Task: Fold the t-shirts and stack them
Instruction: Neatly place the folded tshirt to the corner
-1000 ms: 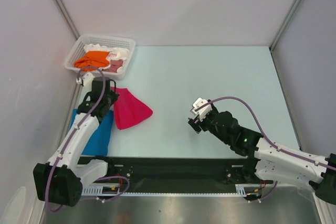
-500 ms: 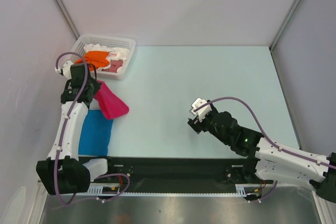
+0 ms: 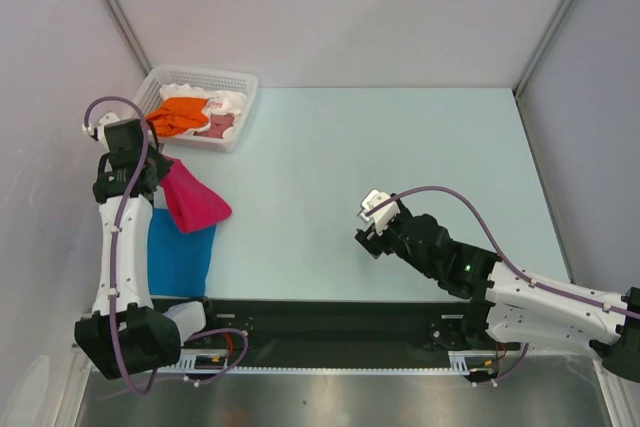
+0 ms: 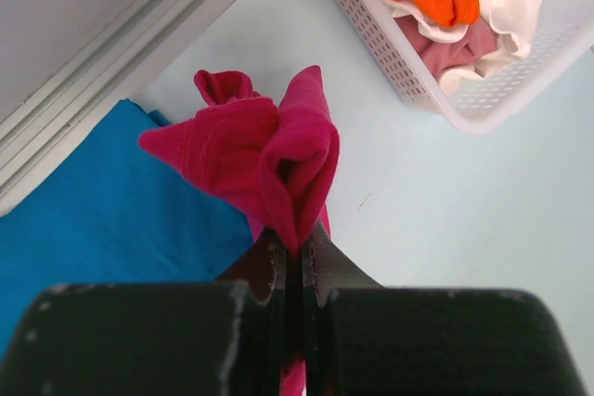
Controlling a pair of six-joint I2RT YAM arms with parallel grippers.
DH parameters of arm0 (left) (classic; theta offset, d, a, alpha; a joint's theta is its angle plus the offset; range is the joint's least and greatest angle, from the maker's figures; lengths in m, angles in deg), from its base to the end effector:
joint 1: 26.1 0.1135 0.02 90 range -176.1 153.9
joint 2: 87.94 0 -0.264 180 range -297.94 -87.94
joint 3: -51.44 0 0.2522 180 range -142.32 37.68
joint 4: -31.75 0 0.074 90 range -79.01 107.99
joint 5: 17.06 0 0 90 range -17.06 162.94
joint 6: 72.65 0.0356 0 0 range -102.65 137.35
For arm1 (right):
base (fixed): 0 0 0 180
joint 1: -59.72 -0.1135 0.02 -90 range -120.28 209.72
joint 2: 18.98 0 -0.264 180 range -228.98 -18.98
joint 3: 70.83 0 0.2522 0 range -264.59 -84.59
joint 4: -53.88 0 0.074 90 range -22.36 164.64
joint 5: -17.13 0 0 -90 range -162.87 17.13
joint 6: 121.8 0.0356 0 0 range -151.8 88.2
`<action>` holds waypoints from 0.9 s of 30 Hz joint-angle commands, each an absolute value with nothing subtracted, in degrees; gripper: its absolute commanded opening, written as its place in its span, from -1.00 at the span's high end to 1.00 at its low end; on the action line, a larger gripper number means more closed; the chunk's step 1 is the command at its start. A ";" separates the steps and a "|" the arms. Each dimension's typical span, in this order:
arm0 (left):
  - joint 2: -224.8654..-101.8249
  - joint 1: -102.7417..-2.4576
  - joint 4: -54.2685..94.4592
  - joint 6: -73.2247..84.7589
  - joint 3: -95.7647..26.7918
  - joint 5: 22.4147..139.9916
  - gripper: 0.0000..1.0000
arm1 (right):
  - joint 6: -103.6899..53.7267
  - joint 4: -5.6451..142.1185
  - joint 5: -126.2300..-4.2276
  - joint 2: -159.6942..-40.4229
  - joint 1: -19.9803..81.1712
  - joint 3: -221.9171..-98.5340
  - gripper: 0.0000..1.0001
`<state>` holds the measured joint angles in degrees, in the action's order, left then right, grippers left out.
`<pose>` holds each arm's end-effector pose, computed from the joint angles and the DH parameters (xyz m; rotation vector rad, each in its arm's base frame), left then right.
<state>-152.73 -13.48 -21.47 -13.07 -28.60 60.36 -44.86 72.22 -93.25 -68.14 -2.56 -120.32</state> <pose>0.2292 0.0593 0.3518 -0.9224 2.0148 0.0739 0.1048 0.1728 0.2815 -0.9430 1.6182 0.2583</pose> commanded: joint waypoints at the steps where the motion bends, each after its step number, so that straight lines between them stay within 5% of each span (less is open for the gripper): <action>1: -151.22 -11.51 -19.36 -8.32 -32.62 62.92 0.99 | -43.22 72.56 -94.58 -67.32 -3.21 -122.74 -0.40; 27: -151.04 -1.41 -19.54 -10.86 -25.60 66.79 0.99 | -43.48 74.50 -94.84 -66.09 -3.91 -121.77 -0.40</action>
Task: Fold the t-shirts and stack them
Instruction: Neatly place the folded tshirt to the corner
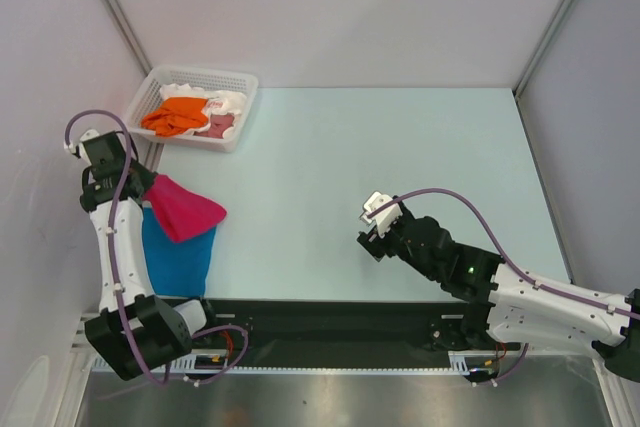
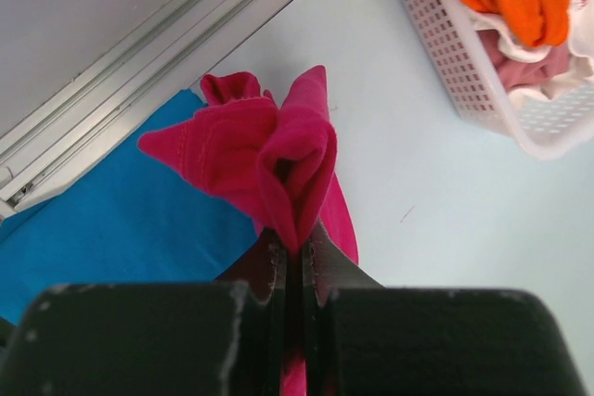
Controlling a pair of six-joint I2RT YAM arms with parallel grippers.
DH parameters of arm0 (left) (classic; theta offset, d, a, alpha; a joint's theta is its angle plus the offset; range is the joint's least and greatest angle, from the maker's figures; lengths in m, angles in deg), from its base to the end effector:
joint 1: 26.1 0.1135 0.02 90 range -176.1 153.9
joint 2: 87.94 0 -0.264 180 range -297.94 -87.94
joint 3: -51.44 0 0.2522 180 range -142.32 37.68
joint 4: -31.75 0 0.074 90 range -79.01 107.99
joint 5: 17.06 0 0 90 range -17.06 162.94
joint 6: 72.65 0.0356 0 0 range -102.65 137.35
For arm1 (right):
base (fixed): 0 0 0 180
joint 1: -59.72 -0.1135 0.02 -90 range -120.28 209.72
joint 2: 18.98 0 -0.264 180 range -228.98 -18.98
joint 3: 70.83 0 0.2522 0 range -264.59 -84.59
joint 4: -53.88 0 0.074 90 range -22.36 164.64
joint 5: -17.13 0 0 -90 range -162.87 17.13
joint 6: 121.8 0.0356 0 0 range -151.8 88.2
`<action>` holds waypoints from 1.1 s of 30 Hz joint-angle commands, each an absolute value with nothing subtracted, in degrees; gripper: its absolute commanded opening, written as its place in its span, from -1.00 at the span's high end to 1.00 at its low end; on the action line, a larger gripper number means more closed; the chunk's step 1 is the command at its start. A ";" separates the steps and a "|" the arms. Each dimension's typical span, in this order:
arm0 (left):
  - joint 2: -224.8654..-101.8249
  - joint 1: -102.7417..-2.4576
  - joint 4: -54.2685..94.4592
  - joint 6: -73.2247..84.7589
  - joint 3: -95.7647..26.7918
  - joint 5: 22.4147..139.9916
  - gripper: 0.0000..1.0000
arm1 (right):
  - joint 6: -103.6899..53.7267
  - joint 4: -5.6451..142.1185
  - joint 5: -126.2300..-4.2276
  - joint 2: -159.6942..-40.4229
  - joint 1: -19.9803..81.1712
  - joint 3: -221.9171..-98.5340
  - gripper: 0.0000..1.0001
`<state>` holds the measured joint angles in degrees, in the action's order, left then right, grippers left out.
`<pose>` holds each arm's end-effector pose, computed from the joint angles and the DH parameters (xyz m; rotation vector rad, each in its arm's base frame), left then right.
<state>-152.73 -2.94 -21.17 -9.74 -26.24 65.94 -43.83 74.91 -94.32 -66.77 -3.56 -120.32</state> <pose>0.2163 0.0972 0.3383 -1.0198 2.0227 0.1022 0.0997 0.1691 0.2811 -0.9462 1.6383 0.2547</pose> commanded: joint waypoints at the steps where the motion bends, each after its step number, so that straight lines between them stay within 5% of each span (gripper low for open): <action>1: -150.96 -0.88 -19.62 -11.04 -24.82 66.88 0.99 | -43.40 74.32 -94.76 -66.17 -3.91 -121.68 -0.40; 17: -149.38 3.60 -27.80 -19.21 -19.89 56.43 0.96 | -45.42 74.15 -92.47 -66.09 -4.00 -121.51 -0.41; 20: -147.88 6.40 -28.33 -21.84 -16.64 55.54 0.63 | -45.24 74.15 -91.68 -66.17 -3.91 -121.24 -0.42; 21: -147.27 7.64 -28.50 -22.37 -15.76 54.76 0.18 | -44.98 74.15 -91.50 -66.09 -3.91 -121.15 -0.41; 25: -142.97 11.87 -32.71 -27.89 -14.96 47.82 -0.99 | -44.19 73.79 -90.89 -65.38 -3.91 -120.28 -0.42; 30: -134.18 8.02 -28.16 -31.25 -12.07 56.64 -1.00 | -41.29 72.31 -90.45 -64.42 -3.91 -119.13 -0.45; 33: -133.55 -12.47 -26.84 -36.25 -12.41 52.15 -1.00 | -35.94 70.20 -91.67 -64.94 -3.91 -118.08 -0.47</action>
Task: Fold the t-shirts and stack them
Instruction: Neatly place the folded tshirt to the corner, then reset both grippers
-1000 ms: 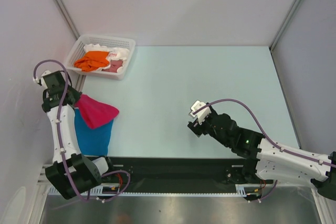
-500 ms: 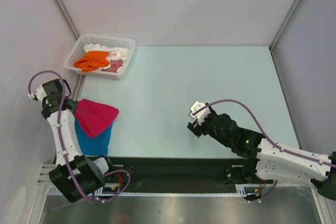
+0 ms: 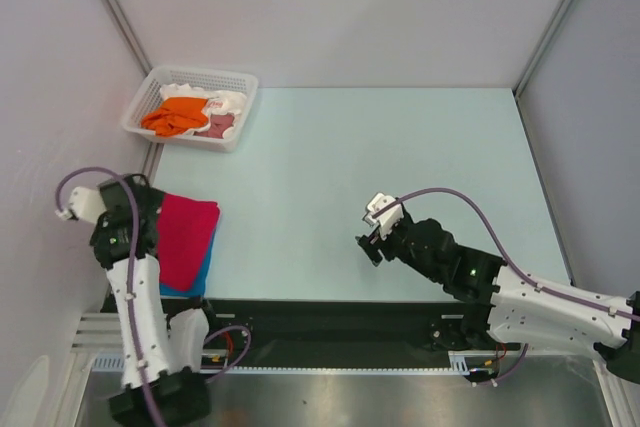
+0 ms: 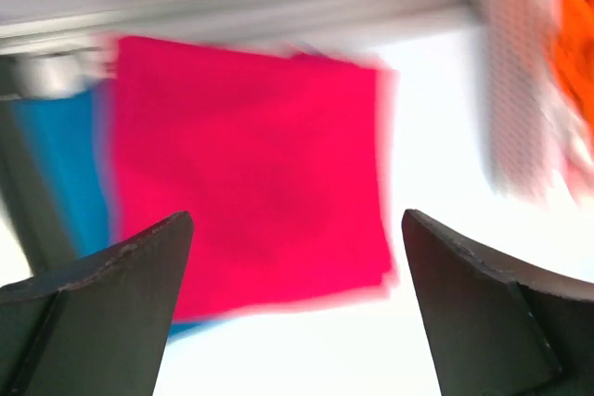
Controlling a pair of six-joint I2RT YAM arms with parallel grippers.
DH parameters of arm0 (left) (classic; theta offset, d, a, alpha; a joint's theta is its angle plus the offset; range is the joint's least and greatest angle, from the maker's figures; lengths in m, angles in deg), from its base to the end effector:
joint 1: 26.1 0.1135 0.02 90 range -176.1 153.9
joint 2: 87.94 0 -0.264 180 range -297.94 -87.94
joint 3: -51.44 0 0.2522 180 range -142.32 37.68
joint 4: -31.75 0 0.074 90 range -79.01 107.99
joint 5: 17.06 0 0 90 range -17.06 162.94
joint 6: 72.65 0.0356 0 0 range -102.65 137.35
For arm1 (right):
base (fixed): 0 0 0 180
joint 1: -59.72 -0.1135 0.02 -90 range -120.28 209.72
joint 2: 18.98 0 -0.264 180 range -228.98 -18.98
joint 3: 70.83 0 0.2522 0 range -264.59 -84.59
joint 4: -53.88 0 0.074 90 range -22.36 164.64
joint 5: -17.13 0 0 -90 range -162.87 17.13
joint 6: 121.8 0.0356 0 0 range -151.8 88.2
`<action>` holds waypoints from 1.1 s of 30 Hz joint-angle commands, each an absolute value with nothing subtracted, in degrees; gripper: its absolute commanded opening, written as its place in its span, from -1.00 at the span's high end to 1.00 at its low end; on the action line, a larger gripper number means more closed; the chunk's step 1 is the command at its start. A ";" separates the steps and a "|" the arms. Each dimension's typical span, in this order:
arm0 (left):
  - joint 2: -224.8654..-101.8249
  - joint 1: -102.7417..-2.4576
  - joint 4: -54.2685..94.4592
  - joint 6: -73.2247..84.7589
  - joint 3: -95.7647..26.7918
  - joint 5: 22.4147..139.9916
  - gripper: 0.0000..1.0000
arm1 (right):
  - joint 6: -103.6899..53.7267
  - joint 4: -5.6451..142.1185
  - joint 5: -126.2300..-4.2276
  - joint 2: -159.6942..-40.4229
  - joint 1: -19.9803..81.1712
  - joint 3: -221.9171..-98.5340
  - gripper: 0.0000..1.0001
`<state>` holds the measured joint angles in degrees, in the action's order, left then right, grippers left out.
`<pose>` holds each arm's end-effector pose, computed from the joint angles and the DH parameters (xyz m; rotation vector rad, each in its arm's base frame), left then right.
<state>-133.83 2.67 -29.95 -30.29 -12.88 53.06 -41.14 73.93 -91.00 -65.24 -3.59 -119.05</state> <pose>0.1290 0.0846 0.3091 -1.5427 1.6815 0.2322 0.0961 0.1666 0.2794 -0.9347 1.6372 0.3501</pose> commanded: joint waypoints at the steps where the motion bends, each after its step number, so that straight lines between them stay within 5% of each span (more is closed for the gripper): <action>1: -133.82 -17.26 -26.83 -37.22 -12.59 50.72 -1.00 | -32.45 69.67 -91.85 -65.03 -4.00 -117.73 -0.47; 4: -135.04 -33.93 -24.47 -37.85 -11.37 50.26 -0.99 | -25.93 68.26 -91.68 -64.68 -4.09 -115.71 -0.57; 5: -135.57 -37.66 -22.46 -37.59 -10.66 50.44 -1.00 | -21.64 65.91 -91.50 -64.25 -4.09 -114.83 -0.99; 10: -135.49 -61.02 -12.70 -34.69 -2.16 51.32 -1.00 | -6.95 66.23 -97.01 -60.04 -4.35 -109.83 -0.99; 16: -129.17 -76.96 10.66 -34.33 16.01 61.77 -1.00 | 14.57 76.69 -105.48 -54.32 -4.52 -106.05 -0.99; 24: -106.71 -80.86 50.94 -43.98 47.14 84.78 -1.00 | 36.21 71.08 -100.39 -36.84 -4.61 -87.97 -0.99; 28: -94.38 -81.21 49.37 -43.21 48.58 93.65 -1.00 | 44.30 68.26 -96.78 -29.28 -4.96 -79.86 -0.99; 33: -86.29 -81.30 62.61 -49.07 49.46 101.85 -1.00 | 36.61 62.14 -90.05 -24.27 -6.37 -79.76 -0.99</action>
